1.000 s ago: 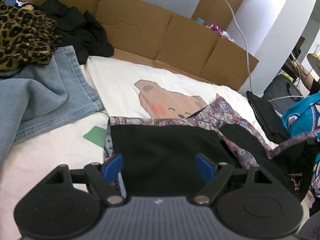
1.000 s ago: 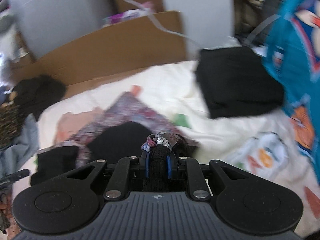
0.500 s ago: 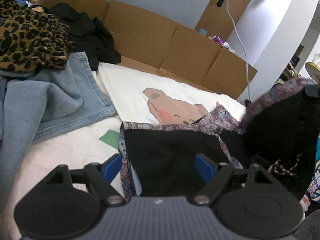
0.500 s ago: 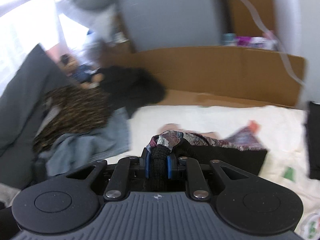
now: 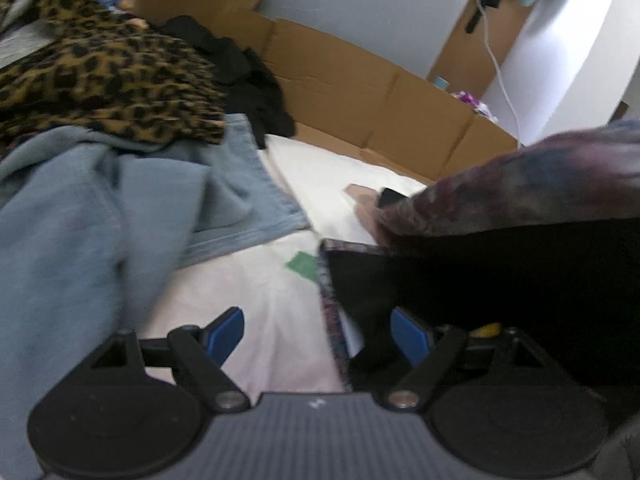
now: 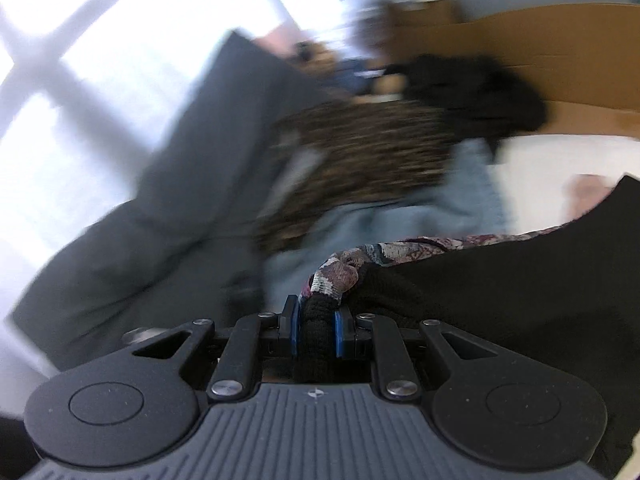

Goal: Fold clothes

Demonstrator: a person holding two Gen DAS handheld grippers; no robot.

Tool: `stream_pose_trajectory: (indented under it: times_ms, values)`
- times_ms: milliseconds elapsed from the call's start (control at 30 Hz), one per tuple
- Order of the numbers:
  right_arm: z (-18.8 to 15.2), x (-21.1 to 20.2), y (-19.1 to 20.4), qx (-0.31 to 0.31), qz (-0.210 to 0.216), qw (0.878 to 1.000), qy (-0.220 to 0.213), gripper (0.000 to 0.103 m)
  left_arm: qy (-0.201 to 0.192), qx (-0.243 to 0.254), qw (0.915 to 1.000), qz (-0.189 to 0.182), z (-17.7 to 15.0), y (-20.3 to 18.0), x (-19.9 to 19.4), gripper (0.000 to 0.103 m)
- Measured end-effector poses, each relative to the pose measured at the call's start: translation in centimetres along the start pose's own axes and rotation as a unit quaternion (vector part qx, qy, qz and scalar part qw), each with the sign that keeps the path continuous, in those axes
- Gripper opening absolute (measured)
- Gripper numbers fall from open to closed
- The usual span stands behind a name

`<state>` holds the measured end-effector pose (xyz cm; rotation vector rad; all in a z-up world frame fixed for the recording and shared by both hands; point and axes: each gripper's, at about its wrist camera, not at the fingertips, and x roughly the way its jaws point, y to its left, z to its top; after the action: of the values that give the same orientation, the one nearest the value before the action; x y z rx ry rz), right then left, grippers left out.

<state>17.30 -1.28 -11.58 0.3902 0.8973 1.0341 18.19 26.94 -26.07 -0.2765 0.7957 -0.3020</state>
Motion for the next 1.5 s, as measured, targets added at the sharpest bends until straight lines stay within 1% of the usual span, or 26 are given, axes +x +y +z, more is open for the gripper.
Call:
stream_pose_trajectory:
  times_ms: [67, 133, 233, 300, 400, 533, 633, 667, 733, 833, 900, 967, 1033, 1100, 1167, 1433, 1500]
  values:
    - [-0.1, -0.4, 1.5, -0.020, 0.048, 0.999, 0.010, 0.016, -0.002, -0.007, 0.9999, 0.007, -0.1, 0.8, -0.7, 0.083]
    - [-0.2, -0.8, 3.0, -0.039, 0.096, 0.994, 0.019, 0.016, -0.004, -0.013, 0.9998, 0.011, -0.2, 1.3, -1.2, 0.083]
    - [0.2, -2.9, 3.9, -0.058, 0.168, 0.984, 0.014, 0.016, -0.004, -0.015, 0.9998, 0.015, -0.2, 1.7, -1.7, 0.083]
    - [0.6, -5.0, 4.6, -0.077, 0.206, 0.975, 0.013, 0.017, -0.004, -0.014, 0.9998, 0.015, -0.3, 1.8, -1.9, 0.083]
    - [1.3, -7.3, 6.1, -0.108, 0.243, 0.964, 0.014, 0.017, -0.002, -0.011, 0.9998, 0.014, -0.3, 1.7, -2.4, 0.083]
    - [2.4, -10.4, 6.4, -0.128, 0.287, 0.949, 0.008, 0.017, -0.003, -0.004, 0.9999, 0.015, -0.6, 1.6, -3.2, 0.083]
    - [3.4, -12.7, 5.2, -0.135, 0.296, 0.945, -0.012, 0.017, -0.001, -0.008, 0.9998, 0.017, -1.0, 2.0, -3.6, 0.083]
    - [3.9, -13.0, 4.2, -0.134, 0.291, 0.947, -0.022, 0.017, 0.000, -0.011, 0.9998, 0.019, -1.1, 2.2, -3.6, 0.083]
    - [4.6, -13.5, 2.2, -0.123, 0.260, 0.957, -0.036, 0.017, 0.001, -0.016, 0.9996, 0.022, -1.2, 2.5, -3.7, 0.083]
    - [5.3, -14.2, -2.1, -0.090, 0.156, 0.983, -0.043, 0.017, 0.001, -0.022, 0.9995, 0.024, -1.2, 2.7, -3.6, 0.083]
    - [5.2, -13.9, -4.6, -0.076, 0.095, 0.992, -0.032, 0.017, 0.000, -0.025, 0.9994, 0.025, -1.2, 2.8, -3.6, 0.083]
    - [4.9, -13.4, -6.7, -0.064, 0.041, 0.997, -0.019, 0.017, 0.001, -0.022, 0.9995, 0.025, -1.1, 2.7, -3.3, 0.083]
    - [4.5, -12.6, -8.2, -0.062, -0.006, 0.998, -0.001, 0.017, 0.002, -0.019, 0.9996, 0.023, -1.0, 2.5, -3.1, 0.083]
    - [4.0, -11.6, -9.1, -0.071, -0.052, 0.996, 0.024, 0.017, 0.004, -0.015, 0.9996, 0.022, -1.0, 2.3, -2.8, 0.083]
    - [3.2, -10.6, -9.9, -0.073, -0.080, 0.993, 0.042, 0.017, 0.005, -0.009, 0.9997, 0.022, -0.9, 2.0, -2.5, 0.083]
    - [1.0, -9.4, -12.6, -0.068, -0.135, 0.986, 0.066, 0.016, 0.006, 0.005, 0.9999, 0.014, -0.1, 0.9, -1.8, 0.083]
    - [0.7, -8.0, -13.0, -0.063, -0.149, 0.984, 0.071, 0.016, 0.004, 0.009, 0.9999, 0.010, 0.1, 0.6, -1.7, 0.083]
